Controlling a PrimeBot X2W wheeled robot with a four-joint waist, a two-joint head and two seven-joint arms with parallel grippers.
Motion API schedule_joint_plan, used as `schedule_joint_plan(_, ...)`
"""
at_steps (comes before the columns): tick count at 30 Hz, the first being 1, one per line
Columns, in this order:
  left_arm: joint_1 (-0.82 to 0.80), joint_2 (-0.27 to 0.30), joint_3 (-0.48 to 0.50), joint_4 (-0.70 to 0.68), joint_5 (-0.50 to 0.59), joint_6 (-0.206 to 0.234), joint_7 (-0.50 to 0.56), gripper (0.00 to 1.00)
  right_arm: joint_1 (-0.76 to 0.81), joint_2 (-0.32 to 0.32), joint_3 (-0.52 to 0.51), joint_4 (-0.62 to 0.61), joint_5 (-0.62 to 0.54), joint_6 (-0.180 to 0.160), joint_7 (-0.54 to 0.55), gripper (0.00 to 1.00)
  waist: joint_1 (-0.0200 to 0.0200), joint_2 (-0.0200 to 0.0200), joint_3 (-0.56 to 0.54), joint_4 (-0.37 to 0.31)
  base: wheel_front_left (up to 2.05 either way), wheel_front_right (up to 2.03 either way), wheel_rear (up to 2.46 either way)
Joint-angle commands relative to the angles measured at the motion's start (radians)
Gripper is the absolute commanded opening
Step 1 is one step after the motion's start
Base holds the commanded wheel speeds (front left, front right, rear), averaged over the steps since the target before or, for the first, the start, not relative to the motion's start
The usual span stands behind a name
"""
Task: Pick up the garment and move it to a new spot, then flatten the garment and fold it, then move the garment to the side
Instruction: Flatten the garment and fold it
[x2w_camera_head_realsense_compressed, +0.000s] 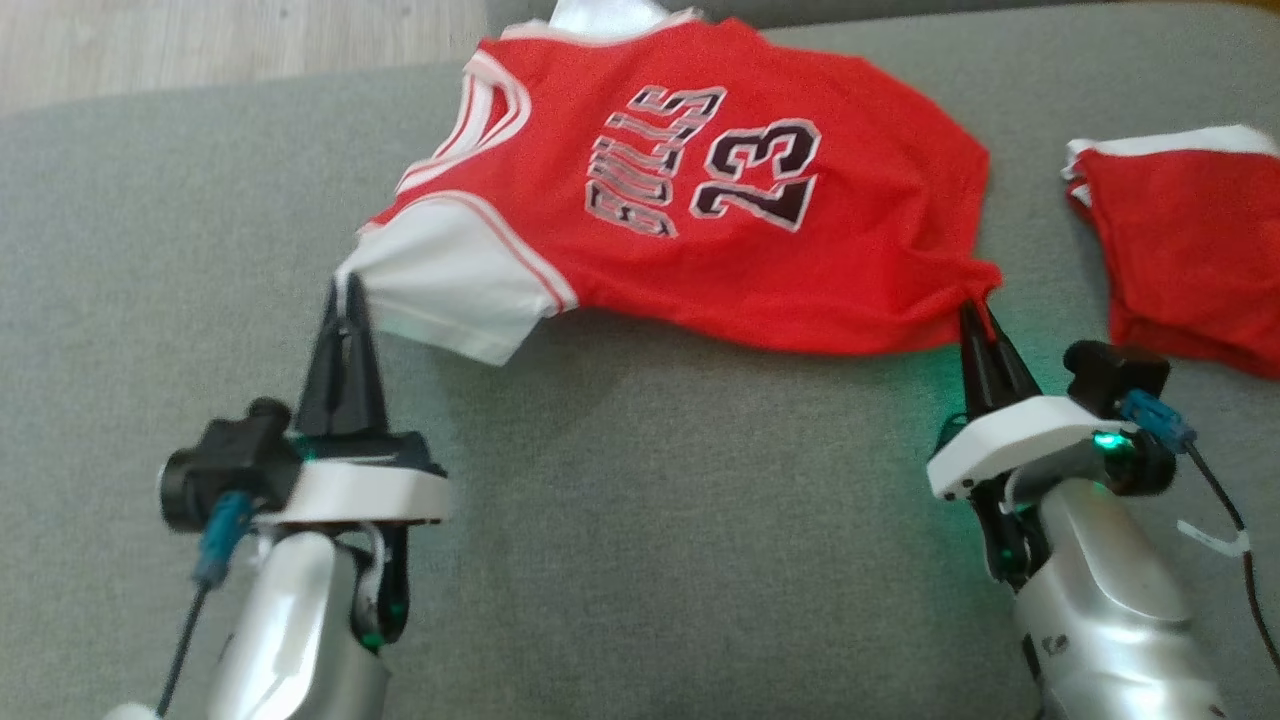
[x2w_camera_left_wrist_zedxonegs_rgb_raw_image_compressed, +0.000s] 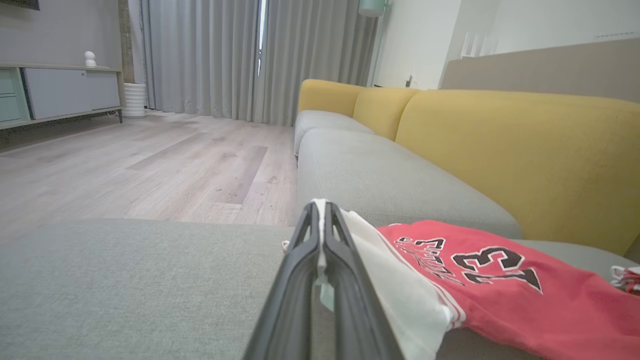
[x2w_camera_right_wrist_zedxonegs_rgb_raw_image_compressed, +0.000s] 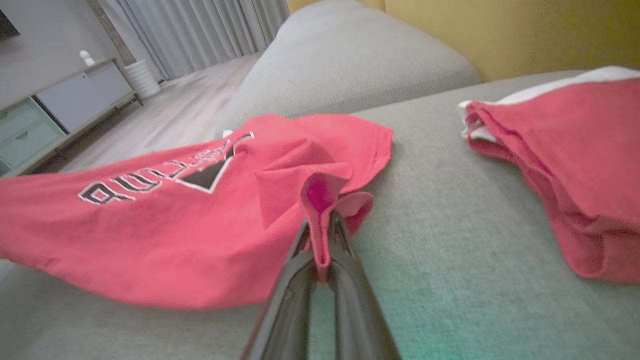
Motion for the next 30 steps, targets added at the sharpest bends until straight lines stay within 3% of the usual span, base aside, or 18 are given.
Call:
schedule_joint_plan(1, -0.013, 0.009, 0.045, -0.049, -0.009, -0.004, -0.01, 0.0, -0.007, 0.003, 0.041, -0.062, 0.024, 0.002, -0.01, 0.0, 0.0001, 0.0, -0.024, -0.01, 0.0, 0.0, 0.0)
schedule_joint_plan(9, -0.039, 0.009, 0.098, -0.151, -0.123, -0.031, -0.01, 0.0, -0.011, -0.024, 0.104, -0.316, 0.098, 0.002, 0.046, 0.0, 0.0001, 0.0, -0.095, -0.031, 0.0, 0.0, 0.0)
schedule_joint_plan(17, -0.17, 0.013, 0.139, -0.322, -0.215, -0.039, 0.019, 0.0, -0.103, -0.109, 0.117, -0.633, 0.115, 0.002, 0.144, 0.0, 0.0001, 0.0, -0.163, -0.05, 0.0, 0.0, 0.0)
schedule_joint_plan(24, -0.256, 0.026, 0.155, -0.559, -0.249, -0.007, 0.109, 0.0, -0.147, -0.161, 0.108, -0.855, 0.098, 0.002, 0.232, 0.0, 0.0001, 0.0, -0.186, -0.059, 0.0, 0.0, 0.0)
schedule_joint_plan(30, -0.263, 0.022, 0.155, -0.746, -0.295, 0.057, 0.219, 0.0, -0.089, -0.143, 0.056, -1.03, 0.097, 0.002, 0.337, 0.0, 0.0001, 0.0, -0.159, -0.057, 0.0, 0.0, 0.0)
